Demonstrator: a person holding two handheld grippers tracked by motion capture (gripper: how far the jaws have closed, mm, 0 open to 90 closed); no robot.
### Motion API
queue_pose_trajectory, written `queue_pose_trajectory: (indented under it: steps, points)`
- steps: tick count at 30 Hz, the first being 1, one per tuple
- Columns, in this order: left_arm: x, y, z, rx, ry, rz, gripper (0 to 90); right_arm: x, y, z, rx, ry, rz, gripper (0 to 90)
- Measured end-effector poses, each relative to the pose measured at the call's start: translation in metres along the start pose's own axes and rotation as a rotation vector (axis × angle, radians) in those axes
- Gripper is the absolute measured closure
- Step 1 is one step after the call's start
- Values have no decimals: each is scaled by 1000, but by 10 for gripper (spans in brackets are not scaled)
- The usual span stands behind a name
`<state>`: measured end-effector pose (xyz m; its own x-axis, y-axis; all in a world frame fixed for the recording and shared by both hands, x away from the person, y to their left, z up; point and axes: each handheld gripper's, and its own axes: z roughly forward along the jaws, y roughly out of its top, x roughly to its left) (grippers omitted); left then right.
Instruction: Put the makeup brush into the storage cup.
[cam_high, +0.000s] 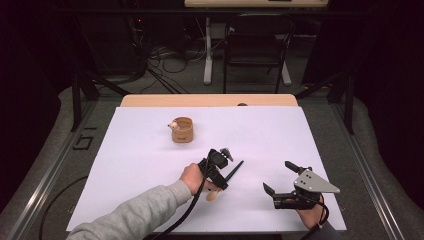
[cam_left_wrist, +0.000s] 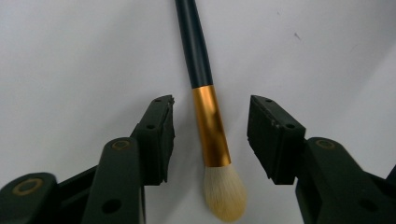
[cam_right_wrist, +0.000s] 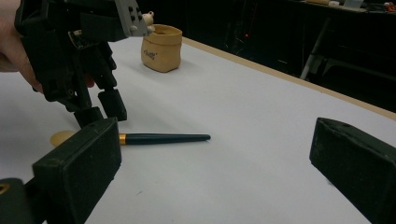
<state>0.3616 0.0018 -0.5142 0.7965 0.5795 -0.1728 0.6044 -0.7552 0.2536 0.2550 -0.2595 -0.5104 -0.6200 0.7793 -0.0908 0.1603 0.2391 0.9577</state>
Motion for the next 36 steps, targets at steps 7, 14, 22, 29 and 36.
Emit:
queue_pose_trajectory:
  steps: [7,14,22,29,36]
  points:
    - [-1,-1,7,26,12,18,604,0,0,0,4,2,-2,18]
    - [-2,0,11,44,26,31,695,0,0,1,6,3,-6,18]
    - [-7,2,13,63,77,66,760,1,0,2,10,4,-4,18]
    - [-12,4,14,83,115,110,765,1,0,2,15,6,-8,18]
    - [-19,5,15,98,156,180,778,1,0,1,22,9,-4,18]
